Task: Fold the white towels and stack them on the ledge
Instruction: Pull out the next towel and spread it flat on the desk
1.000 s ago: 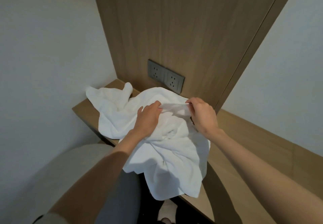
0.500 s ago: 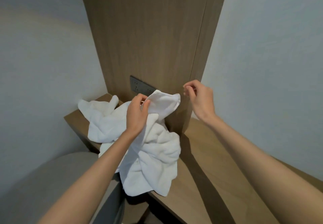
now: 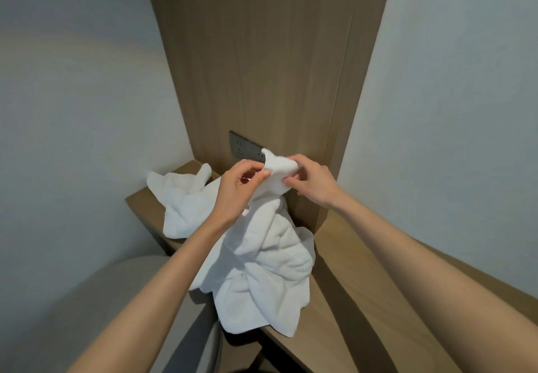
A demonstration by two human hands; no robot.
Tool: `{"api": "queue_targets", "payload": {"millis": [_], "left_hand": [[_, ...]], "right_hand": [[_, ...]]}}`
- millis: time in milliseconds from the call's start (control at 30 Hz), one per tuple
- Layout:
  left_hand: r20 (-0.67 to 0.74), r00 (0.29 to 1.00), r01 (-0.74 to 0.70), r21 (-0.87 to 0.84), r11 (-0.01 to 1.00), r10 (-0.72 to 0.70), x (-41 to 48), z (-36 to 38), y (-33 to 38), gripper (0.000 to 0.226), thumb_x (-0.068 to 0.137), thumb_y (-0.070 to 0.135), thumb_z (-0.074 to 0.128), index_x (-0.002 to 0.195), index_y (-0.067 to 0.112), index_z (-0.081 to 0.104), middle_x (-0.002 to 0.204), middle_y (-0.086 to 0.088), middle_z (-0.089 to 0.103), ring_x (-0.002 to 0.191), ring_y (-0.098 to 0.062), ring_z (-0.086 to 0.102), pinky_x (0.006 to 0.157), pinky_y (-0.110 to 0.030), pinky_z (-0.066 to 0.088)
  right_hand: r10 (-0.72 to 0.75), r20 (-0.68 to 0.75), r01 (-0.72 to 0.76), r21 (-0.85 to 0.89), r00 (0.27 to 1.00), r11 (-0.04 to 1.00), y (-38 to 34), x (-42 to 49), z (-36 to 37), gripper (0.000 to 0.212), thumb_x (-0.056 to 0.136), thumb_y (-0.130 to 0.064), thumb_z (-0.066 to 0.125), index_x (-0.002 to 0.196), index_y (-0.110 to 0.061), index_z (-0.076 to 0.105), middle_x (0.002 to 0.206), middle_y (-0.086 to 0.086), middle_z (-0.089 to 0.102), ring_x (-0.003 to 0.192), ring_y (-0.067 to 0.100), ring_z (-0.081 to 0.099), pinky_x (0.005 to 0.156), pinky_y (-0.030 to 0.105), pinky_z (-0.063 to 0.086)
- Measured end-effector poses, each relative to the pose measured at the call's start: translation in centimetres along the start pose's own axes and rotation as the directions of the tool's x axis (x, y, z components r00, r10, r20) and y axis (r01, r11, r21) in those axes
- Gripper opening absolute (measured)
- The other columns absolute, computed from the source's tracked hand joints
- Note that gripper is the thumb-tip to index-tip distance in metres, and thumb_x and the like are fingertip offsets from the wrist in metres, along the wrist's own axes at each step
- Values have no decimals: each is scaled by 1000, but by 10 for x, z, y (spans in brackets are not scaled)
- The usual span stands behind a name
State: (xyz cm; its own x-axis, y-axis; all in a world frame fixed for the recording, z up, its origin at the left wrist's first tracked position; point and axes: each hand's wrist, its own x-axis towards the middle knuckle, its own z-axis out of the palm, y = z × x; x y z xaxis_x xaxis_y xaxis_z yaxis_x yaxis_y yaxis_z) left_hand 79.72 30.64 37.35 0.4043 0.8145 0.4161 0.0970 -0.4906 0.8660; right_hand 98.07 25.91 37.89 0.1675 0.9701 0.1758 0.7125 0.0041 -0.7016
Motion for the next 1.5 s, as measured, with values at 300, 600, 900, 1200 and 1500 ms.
{"api": "queue_targets", "payload": {"millis": [300,600,900,1200,1500], "left_hand": [[186,964,127,296,947,-188,16,-31,-90,49,79,42,74,121,28,54,124,11,49,107,-7,48,90,-22,43],[32,920,358,336,871,-390,25,-35,-156,22,97,32,50,107,21,66,114,-4,67,94,-16,60,91,-27,48],[332,847,341,262,903,-416,25,-38,-154,33,100,29,43,132,25,52,136,1,53,118,-16,51,93,-19,37],[383,912,120,94,988,-147,26,8,-68,20,100,27,45,115,27,58,116,-1,57,101,-12,54,88,-23,45],[626,770,218,-76,973,-124,-12,105,5,11,98,11,47,88,15,51,77,5,51,67,-1,47,65,-13,37]], "right_hand": [[-17,-31,21,140,999,990,-12,40,26,26,101,-12,43,126,-20,45,124,-2,53,114,14,54,94,30,48],[165,332,-262,273,929,926,15,3,114,130,77,-18,79,136,-40,-35,157,2,12,137,11,27,98,14,33],[93,14,-94,36,996,995,13,14,103,101,80,-11,66,147,-44,-2,113,7,61,86,27,64,82,44,52],[209,-337,-128,247,918,961,-1,-14,4,42,67,-28,62,100,-27,37,93,-14,48,75,-11,53,60,6,43],[285,-435,-169,285,854,943,29,-116,-80,12,73,-21,57,83,-27,53,82,-18,57,68,-15,53,60,3,38]]}}
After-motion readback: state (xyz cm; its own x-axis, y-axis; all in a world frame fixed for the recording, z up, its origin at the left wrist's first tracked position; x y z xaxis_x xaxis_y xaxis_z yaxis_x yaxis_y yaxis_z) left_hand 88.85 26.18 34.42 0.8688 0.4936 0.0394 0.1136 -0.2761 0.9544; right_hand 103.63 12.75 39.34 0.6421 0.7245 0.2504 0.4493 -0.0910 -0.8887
